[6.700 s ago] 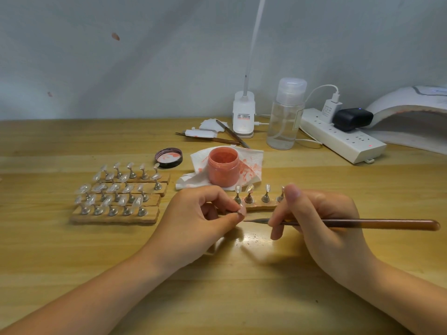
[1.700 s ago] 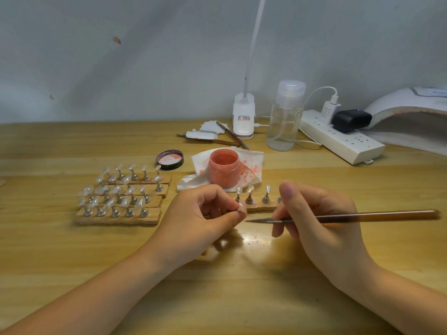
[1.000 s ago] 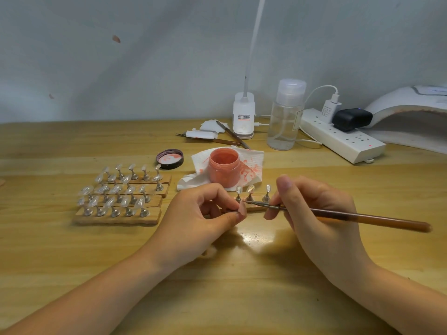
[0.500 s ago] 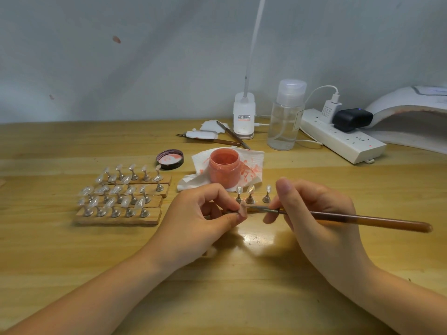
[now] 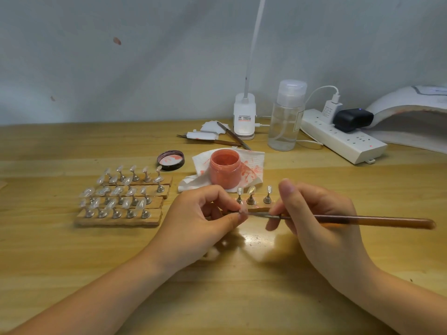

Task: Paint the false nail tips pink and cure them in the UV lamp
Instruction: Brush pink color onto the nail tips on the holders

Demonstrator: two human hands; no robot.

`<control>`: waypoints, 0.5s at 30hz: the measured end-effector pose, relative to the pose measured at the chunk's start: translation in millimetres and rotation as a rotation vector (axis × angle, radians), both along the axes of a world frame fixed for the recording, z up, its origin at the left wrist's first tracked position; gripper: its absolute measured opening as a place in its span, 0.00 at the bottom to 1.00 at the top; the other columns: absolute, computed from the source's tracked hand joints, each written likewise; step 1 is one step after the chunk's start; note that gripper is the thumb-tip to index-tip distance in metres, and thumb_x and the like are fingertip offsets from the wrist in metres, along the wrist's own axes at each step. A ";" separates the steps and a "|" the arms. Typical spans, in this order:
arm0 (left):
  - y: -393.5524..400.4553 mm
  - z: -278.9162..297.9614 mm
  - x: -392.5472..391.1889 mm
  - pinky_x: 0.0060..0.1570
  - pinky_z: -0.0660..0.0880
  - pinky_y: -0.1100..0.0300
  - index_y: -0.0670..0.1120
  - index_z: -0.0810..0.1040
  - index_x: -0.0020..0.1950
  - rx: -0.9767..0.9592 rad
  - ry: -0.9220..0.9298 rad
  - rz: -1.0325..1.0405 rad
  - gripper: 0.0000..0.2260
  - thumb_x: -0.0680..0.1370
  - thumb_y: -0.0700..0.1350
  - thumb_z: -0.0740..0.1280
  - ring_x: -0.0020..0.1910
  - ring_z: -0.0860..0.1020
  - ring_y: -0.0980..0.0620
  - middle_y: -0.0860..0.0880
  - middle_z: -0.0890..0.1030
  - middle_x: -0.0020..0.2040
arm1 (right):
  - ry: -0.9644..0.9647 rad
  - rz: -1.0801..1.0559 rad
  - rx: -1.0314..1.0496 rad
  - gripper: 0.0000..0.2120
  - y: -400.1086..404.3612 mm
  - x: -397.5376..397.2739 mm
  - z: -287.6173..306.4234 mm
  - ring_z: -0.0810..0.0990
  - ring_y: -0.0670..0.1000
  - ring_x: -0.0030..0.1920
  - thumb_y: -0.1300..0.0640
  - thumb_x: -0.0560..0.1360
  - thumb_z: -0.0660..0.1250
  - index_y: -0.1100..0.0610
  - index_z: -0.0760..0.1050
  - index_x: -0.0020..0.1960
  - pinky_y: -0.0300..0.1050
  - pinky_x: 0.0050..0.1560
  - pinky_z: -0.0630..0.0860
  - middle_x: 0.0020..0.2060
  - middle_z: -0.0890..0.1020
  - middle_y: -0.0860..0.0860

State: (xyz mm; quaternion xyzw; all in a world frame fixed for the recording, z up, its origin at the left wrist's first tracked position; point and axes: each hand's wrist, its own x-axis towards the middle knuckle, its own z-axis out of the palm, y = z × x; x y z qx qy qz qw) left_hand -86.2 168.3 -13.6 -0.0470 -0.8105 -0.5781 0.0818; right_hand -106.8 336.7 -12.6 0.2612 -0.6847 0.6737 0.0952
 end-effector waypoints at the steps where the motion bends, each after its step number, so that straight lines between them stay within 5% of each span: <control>1: 0.2 0.1 -0.1 0.37 0.74 0.59 0.57 0.80 0.35 0.004 0.002 0.005 0.08 0.67 0.43 0.74 0.36 0.78 0.44 0.47 0.82 0.37 | -0.008 0.014 -0.010 0.21 0.6 1.3 -0.2 0.73 0.41 0.23 0.47 0.73 0.63 0.60 0.76 0.29 0.27 0.28 0.66 0.23 0.78 0.53; 6: 0.7 0.9 0.5 0.38 0.76 0.55 0.56 0.80 0.36 0.016 -0.006 -0.005 0.07 0.66 0.44 0.74 0.36 0.78 0.45 0.46 0.82 0.38 | 0.000 0.004 -0.060 0.19 1.5 0.7 0.8 0.73 0.41 0.23 0.50 0.75 0.64 0.59 0.75 0.29 0.26 0.29 0.65 0.24 0.78 0.54; 10: 1.0 0.4 -0.7 0.35 0.74 0.61 0.55 0.80 0.37 0.022 -0.012 -0.007 0.04 0.65 0.47 0.73 0.34 0.77 0.51 0.47 0.83 0.38 | -0.004 -0.032 -0.017 0.17 0.0 -2.2 2.4 0.74 0.41 0.25 0.51 0.75 0.63 0.59 0.77 0.32 0.26 0.30 0.66 0.26 0.80 0.54; 15: -0.5 -1.2 -0.5 0.35 0.74 0.59 0.57 0.80 0.35 0.019 -0.017 0.019 0.06 0.66 0.46 0.74 0.33 0.76 0.47 0.47 0.83 0.38 | -0.036 0.028 -0.028 0.20 0.7 0.6 2.2 0.72 0.41 0.23 0.52 0.74 0.60 0.62 0.75 0.28 0.26 0.29 0.66 0.23 0.78 0.56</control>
